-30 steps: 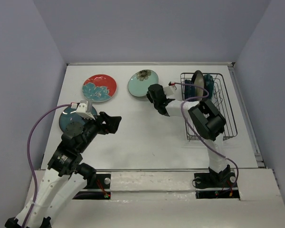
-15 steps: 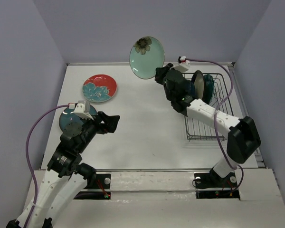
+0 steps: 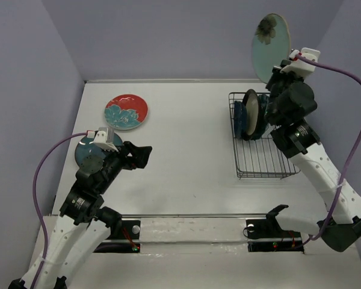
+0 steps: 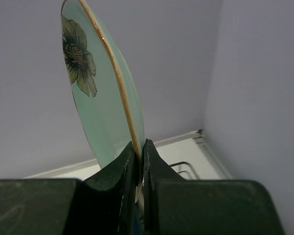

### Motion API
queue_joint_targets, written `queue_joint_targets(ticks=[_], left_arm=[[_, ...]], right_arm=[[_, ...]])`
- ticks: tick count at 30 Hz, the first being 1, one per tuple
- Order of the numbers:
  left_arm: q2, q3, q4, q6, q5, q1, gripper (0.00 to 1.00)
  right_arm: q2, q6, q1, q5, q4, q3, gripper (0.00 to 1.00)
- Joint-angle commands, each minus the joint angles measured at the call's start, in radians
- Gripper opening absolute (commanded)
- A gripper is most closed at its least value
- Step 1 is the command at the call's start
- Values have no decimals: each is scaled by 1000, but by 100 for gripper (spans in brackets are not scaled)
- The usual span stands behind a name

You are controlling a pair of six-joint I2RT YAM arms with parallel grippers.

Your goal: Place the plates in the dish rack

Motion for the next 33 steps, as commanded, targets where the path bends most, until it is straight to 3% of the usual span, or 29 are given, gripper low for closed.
queue_joint_targets(ticks=[1, 10, 21, 33], left_arm=[[-11, 4, 52, 21, 18, 7, 99], [-12, 2, 54, 22, 28, 6, 99], [-12, 4, 52, 24, 26, -3, 99], [-4, 2, 52, 22, 26, -3, 99]], right_arm=[[-44, -259, -63, 146, 92, 93, 7], [3, -377, -210, 214, 63, 88, 7], [25, -2, -409, -10, -224, -27, 7], [-10, 215, -409, -90, -275, -223, 7]])
